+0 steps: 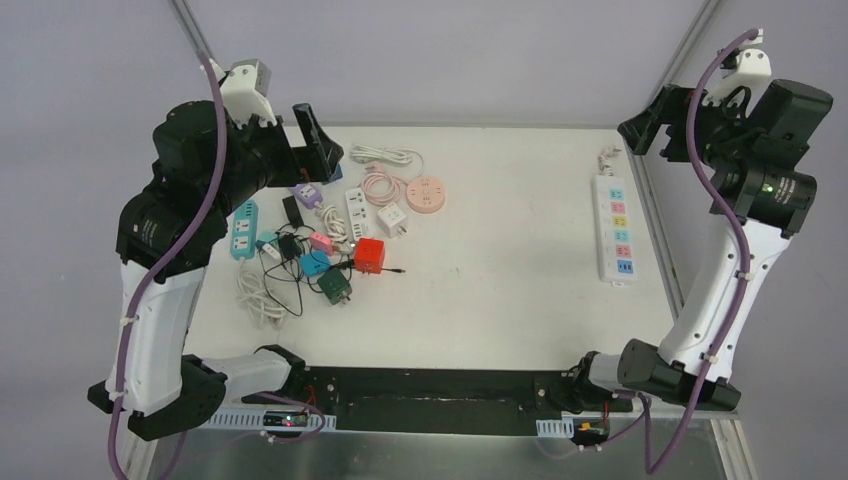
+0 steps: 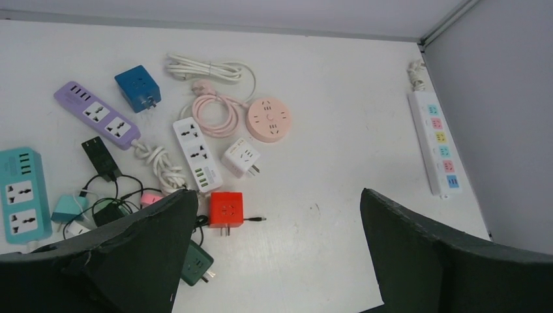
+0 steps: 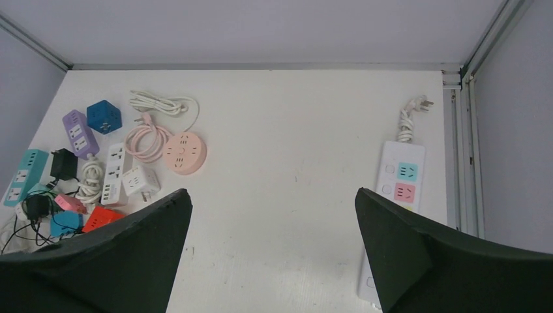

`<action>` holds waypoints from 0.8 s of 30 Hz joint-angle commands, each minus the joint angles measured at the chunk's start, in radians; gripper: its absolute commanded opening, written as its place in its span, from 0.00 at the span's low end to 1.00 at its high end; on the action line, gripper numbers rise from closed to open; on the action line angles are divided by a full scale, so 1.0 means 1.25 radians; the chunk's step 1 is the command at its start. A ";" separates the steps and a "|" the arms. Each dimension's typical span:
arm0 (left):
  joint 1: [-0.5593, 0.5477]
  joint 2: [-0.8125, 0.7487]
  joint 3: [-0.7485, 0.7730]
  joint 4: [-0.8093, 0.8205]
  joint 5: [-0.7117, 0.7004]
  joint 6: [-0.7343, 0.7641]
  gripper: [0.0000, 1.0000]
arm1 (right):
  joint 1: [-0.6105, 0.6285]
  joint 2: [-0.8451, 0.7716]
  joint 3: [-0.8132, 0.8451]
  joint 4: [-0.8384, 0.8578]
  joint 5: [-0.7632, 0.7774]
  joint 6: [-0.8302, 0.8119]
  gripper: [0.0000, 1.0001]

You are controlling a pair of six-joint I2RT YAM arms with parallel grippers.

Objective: Pull the plug off the socket
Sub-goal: Reset both arms

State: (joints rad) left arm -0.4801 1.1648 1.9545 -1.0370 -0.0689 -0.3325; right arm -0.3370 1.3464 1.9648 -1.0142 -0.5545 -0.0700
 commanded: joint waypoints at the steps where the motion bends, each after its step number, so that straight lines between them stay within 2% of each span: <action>1: 0.031 0.056 0.024 -0.062 0.019 0.031 0.99 | -0.004 -0.041 0.013 -0.042 -0.025 0.047 1.00; 11: 0.054 0.089 0.007 -0.054 0.047 0.062 0.99 | -0.005 -0.076 -0.011 -0.024 0.036 0.107 1.00; 24: 0.054 0.024 -0.097 -0.008 0.035 0.042 0.99 | -0.006 -0.052 0.005 -0.016 0.000 0.112 1.00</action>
State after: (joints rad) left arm -0.4236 1.2205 1.8591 -1.1038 -0.0204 -0.2764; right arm -0.3370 1.2778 1.9465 -1.0523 -0.5362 0.0437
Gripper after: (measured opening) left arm 0.990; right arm 0.996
